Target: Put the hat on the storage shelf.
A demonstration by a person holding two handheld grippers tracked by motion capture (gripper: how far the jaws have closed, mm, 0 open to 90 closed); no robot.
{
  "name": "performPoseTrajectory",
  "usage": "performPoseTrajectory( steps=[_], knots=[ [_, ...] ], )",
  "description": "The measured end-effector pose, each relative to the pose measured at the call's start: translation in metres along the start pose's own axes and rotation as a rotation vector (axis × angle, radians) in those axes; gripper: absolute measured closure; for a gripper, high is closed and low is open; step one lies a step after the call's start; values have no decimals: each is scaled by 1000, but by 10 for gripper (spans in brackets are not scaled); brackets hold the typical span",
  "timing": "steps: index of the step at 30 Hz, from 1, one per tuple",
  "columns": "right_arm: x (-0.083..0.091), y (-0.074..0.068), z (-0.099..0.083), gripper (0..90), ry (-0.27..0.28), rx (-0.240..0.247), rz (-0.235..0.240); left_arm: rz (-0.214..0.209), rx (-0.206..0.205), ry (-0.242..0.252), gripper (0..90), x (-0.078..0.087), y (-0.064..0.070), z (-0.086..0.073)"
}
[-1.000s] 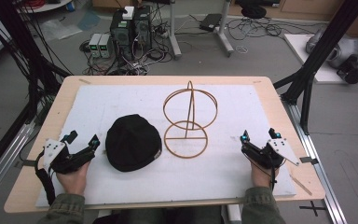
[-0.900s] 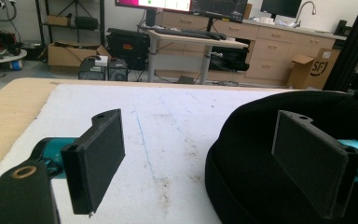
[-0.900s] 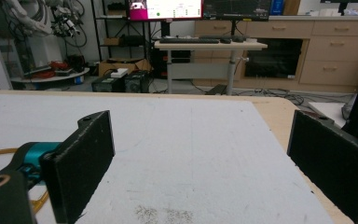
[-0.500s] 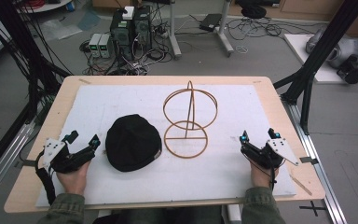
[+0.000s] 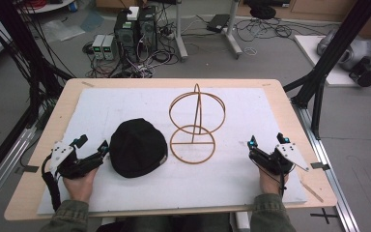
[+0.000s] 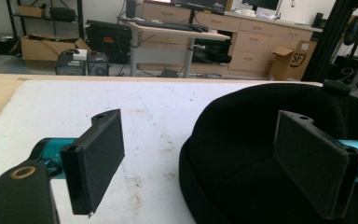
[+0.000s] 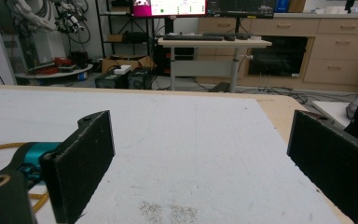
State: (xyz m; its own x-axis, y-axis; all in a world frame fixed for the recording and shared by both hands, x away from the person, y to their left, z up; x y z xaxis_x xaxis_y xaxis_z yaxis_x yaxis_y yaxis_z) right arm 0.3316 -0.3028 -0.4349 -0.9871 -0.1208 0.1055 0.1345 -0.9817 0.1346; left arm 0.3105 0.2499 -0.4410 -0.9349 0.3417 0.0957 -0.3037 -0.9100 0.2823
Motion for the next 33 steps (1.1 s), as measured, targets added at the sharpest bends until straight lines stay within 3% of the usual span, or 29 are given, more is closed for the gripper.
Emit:
performPoseTrajectory(
  steps=[7, 22, 24, 29, 33],
  knots=[
    [-1, 0, -1, 64, -3, -2, 5, -20, 6, -10, 168, -2, 3, 0],
    [-1, -1, -1, 64, -7, -1, 12, -105, 23, -41, 169, -5, 13, -2],
    [-1, 0, -1, 64, -7, 1, 13, -126, 8, -63, 169, -7, 16, -3],
    [-2, -1, -1, 63, -6, 0, 14, -197, -83, -121, 169, -12, 33, -8],
    [-2, -1, -2, 64, -9, 4, 16, -234, -115, -147, 169, -15, 42, -11]
  ],
)
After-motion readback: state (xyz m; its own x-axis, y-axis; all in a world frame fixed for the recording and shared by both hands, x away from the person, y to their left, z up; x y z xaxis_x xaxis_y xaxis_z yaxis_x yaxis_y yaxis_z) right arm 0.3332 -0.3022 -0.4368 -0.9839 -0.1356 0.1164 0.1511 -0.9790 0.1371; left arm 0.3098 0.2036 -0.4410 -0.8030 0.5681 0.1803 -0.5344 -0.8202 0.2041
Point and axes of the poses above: each handheld gripper's, and its own axes: x roughly backward along the jaws, z roughly out of its top, y roughly to its right, the point moved 4 cm from there along -x, roughly forward along the jaws, and after that the axes turned 8 degrees about x, right-handed, at the moved point
